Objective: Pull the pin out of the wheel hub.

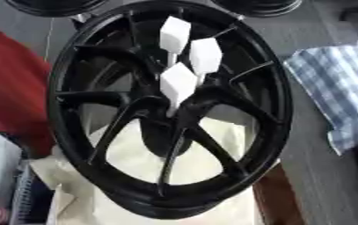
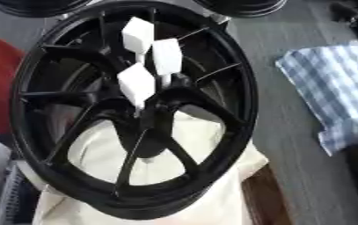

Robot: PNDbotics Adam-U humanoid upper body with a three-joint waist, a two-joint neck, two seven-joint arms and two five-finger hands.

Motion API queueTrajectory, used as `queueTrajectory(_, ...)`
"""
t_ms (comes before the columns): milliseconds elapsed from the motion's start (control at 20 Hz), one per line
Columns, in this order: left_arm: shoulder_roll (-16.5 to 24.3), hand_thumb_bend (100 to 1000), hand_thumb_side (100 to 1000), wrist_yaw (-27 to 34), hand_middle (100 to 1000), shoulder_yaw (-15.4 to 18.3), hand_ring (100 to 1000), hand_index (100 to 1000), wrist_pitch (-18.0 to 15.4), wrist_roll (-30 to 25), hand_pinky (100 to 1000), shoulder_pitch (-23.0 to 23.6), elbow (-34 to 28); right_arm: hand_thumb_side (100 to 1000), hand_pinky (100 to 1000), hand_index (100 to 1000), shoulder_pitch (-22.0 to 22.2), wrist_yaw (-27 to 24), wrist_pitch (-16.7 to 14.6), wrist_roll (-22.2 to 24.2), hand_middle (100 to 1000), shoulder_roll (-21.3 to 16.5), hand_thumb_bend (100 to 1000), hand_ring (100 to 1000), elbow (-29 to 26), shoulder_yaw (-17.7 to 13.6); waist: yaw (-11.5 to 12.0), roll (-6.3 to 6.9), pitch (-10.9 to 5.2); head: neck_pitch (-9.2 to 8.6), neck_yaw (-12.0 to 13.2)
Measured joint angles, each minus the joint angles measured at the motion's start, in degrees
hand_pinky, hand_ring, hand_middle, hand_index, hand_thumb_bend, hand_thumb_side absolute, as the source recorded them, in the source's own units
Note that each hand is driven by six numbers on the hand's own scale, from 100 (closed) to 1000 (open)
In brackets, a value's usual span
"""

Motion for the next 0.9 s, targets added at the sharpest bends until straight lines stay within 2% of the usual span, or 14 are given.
queueTrajectory(50,-0.28,276,824,-0.55,765,0.2,746,916,-0.08,0.86,859,1.39,0.68,597,988,872,-0.01,-0.01,0.0,0.01,858,0.0,100,1000,0.0,0.0,-0.09,0.04,0.08,-0.26,0.23)
queueTrajectory(100,-0.66,323,968,-1.13,786,0.3,770,935,0.02,1.72,875,2.77,1.33,599,989,873,-0.1,-0.02,0.02,0.03,859,0.0,100,1000,0.0,0.0,-0.17,0.11,0.15,-0.41,0.52)
queueTrajectory(250,-2.01,370,1000,-3.21,794,0.31,773,943,1.01,4.3,875,6.79,2.73,599,990,873,-0.54,-0.03,0.26,0.22,859,0.01,100,1000,0.0,0.04,-0.5,0.26,0.41,-1.01,1.12)
queueTrajectory(300,-2.56,317,993,-3.63,794,0.31,770,938,1.32,5.11,873,7.83,2.93,598,989,873,-0.62,-0.04,0.39,0.31,858,0.01,100,1000,0.0,0.08,-0.57,0.25,0.43,-1.14,1.29)
queueTrajectory(350,-3.07,243,974,-3.78,789,0.31,765,929,1.56,5.91,868,8.59,3.04,597,988,873,-0.82,-0.06,0.44,0.36,858,0.01,100,1000,0.0,0.17,-0.59,0.24,0.43,-1.29,1.49)
queueTrajectory(450,-3.76,155,960,-3.61,783,0.35,756,911,1.73,7.41,861,9.31,3.01,597,988,872,-1.01,-0.16,0.44,0.38,858,0.01,100,1000,0.0,0.25,-0.61,0.29,0.43,-1.3,1.73)
queueTrajectory(500,-3.99,100,919,-3.3,776,0.47,747,879,1.7,8.18,854,9.41,2.89,597,988,873,-1.0,-0.25,0.41,0.4,858,0.01,100,1000,0.0,0.3,-0.61,0.31,0.43,-1.29,1.83)
queueTrajectory(600,-4.12,100,775,-2.15,754,0.8,720,812,1.51,9.59,833,9.54,2.05,597,988,873,-0.99,-0.35,0.39,0.4,858,0.01,100,1000,0.0,0.31,-0.6,0.39,0.42,-1.25,1.91)
queueTrajectory(650,-4.37,100,737,-1.38,741,1.04,706,795,1.37,10.28,823,9.53,1.45,597,988,873,-0.99,-0.41,0.39,0.4,858,0.01,100,1000,0.0,0.32,-0.6,0.45,0.42,-1.22,1.94)
queueTrajectory(700,-4.6,100,641,-0.59,695,1.27,652,765,1.2,10.99,786,9.47,0.7,595,987,872,-0.99,-0.49,0.39,0.4,858,0.01,100,1000,0.0,0.32,-0.6,0.49,0.41,-1.13,1.99)
queueTrajectory(800,-5.43,100,598,0.93,654,2.27,606,752,0.45,12.55,755,8.21,-1.3,594,986,873,-0.99,-0.52,0.39,0.4,858,0.0,100,1000,0.0,0.33,-0.71,0.45,0.36,-0.76,2.09)
queueTrajectory(900,-6.91,100,597,2.69,634,3.57,589,742,-0.84,14.22,735,6.03,-3.79,592,987,873,-0.98,-0.52,0.34,0.42,859,-0.01,100,1000,0.0,0.34,-0.87,0.39,0.31,-0.42,2.3)
